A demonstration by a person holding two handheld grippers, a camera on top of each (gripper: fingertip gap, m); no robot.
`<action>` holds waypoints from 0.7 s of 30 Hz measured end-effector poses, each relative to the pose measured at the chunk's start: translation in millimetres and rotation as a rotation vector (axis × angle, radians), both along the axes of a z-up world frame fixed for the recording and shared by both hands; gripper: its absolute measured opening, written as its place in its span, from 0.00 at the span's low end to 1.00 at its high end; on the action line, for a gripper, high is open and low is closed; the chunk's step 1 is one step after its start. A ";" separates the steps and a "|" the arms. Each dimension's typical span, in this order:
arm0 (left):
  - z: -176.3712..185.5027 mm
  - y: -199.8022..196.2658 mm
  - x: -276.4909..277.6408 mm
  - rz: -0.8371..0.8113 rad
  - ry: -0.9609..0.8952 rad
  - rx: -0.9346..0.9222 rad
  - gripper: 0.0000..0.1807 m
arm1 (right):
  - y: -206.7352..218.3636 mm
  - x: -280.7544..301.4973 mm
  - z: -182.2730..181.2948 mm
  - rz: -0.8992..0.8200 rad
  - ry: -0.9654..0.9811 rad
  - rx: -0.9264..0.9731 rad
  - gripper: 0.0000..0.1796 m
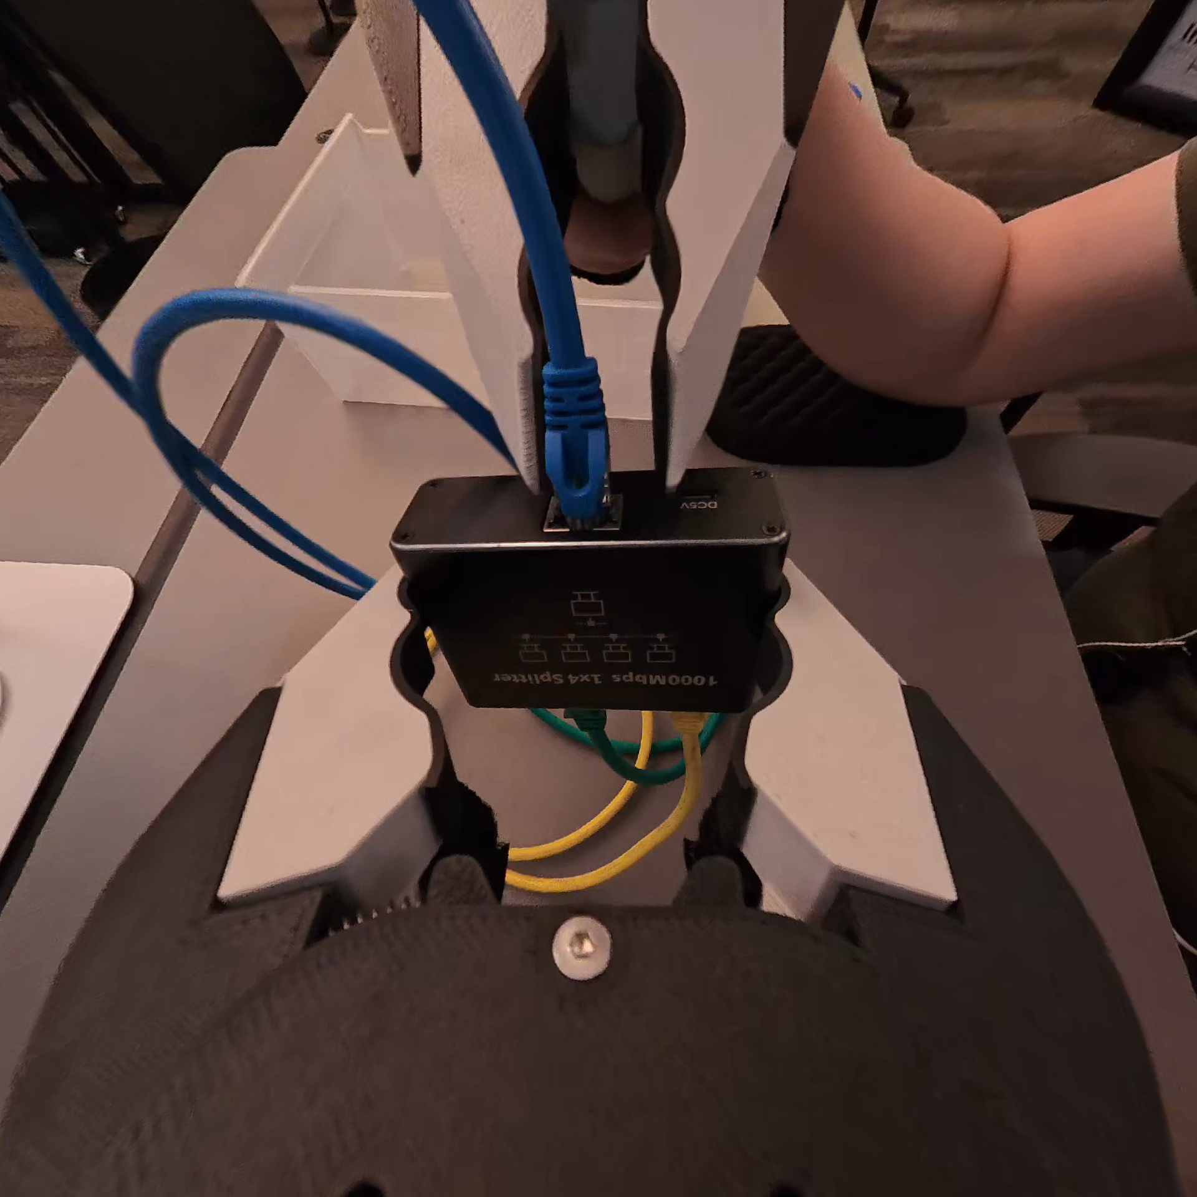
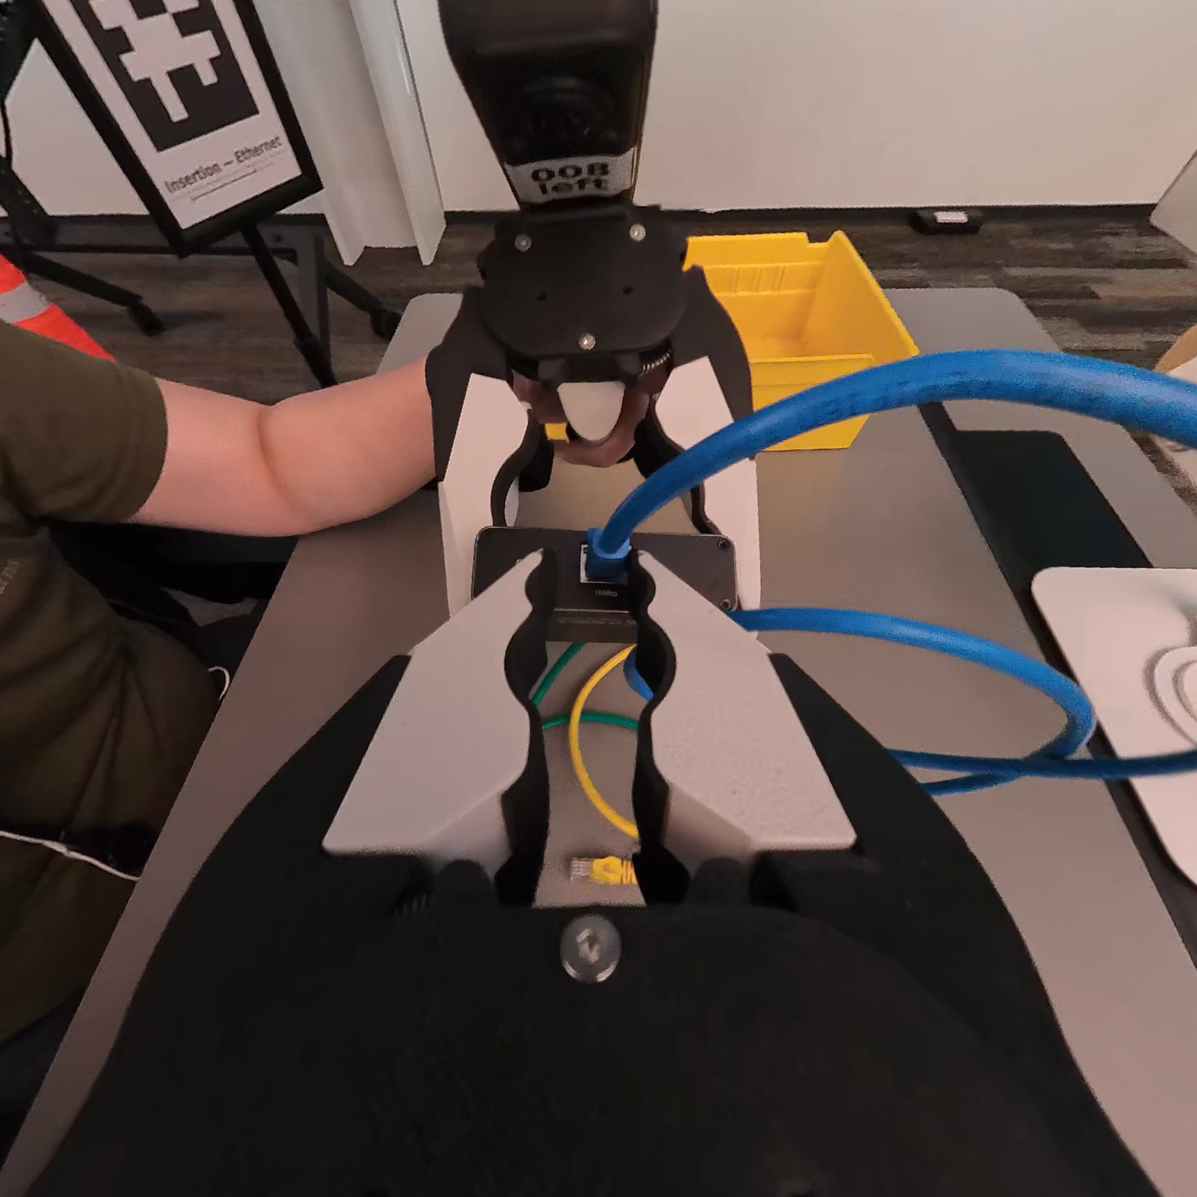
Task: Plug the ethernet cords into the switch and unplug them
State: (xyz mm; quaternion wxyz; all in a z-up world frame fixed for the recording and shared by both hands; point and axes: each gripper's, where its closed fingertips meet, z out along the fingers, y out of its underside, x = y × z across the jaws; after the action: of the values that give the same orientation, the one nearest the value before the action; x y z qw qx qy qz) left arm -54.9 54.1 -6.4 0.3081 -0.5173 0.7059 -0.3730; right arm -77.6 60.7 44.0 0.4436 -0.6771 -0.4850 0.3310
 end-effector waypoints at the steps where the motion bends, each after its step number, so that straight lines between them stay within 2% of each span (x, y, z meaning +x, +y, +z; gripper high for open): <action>1: 0.3 -0.4 -0.4 0.003 0.005 0.009 0.56 | 0.2 0.3 -1.4 0.001 -0.007 0.002 0.13; 9: 5.5 -0.6 -4.6 0.015 0.005 0.070 0.57 | -3.8 0.7 9.4 0.048 0.064 0.048 0.16; 15: 24.4 -7.6 -11.9 -0.026 -0.075 0.030 0.56 | -22.0 14.7 41.2 0.162 0.273 0.047 0.21; 17: 34.0 -9.5 -16.3 -0.035 -0.110 0.019 0.56 | -31.1 21.3 57.2 0.213 0.374 0.024 0.19; 21: 52.4 -12.4 -24.9 -0.040 -0.172 0.004 0.56 | -60.7 33.8 88.6 0.401 0.575 -0.030 0.06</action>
State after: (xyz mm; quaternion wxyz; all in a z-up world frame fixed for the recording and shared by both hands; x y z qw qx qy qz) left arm -79.9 41.8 46.0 0.3611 -0.4686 0.6879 -0.4205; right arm -43.7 0.0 132.6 0.4782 -0.4537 -0.4586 0.5959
